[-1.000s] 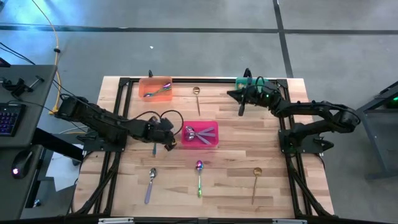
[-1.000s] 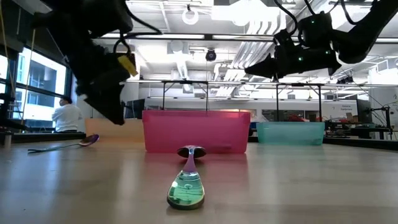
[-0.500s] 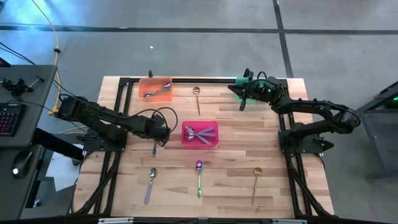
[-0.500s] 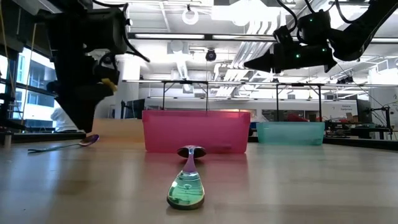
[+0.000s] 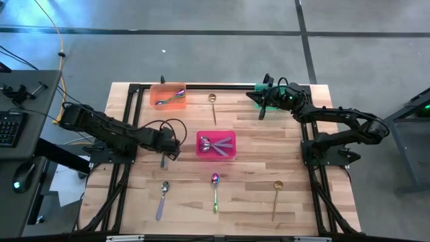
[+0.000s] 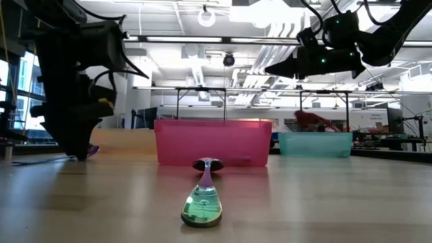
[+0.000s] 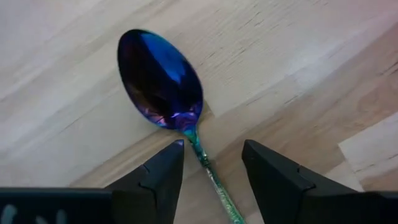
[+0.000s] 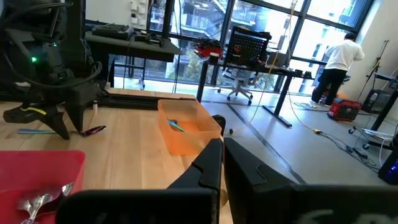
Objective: Sort silverware by color (type)
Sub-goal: Put the green spoon into the orange bin
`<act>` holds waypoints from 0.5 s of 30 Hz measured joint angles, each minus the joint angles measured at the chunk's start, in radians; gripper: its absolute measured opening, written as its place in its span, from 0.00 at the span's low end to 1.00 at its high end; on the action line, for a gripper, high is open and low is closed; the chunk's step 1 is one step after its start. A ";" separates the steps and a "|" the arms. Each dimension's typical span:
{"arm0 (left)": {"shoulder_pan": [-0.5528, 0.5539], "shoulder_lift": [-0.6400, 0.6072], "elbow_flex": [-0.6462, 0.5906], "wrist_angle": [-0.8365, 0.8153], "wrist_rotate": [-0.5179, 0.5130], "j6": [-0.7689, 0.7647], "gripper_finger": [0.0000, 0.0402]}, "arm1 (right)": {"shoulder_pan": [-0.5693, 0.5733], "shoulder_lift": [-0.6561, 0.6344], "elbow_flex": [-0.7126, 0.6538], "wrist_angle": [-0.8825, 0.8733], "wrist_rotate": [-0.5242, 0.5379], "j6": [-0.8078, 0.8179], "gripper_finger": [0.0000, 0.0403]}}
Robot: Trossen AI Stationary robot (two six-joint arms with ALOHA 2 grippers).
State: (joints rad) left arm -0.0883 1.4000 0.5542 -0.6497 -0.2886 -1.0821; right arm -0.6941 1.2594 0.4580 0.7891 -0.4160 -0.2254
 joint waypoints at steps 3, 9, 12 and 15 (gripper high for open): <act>0.000 0.000 -0.016 0.010 0.000 0.017 0.38 | 0.000 0.000 0.000 0.000 0.000 0.016 0.00; -0.001 0.001 -0.023 0.041 0.001 0.138 0.29 | 0.001 0.000 0.000 -0.005 0.001 0.042 0.00; 0.000 0.002 -0.024 0.066 0.003 0.227 0.22 | 0.003 0.000 0.000 -0.006 0.001 0.049 0.00; 0.013 0.002 -0.025 0.077 0.013 0.282 0.16 | 0.014 0.000 0.000 -0.006 0.001 0.051 0.00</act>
State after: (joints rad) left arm -0.0755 1.4025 0.5293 -0.5724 -0.2754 -0.7998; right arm -0.6801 1.2594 0.4580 0.7830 -0.4147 -0.1741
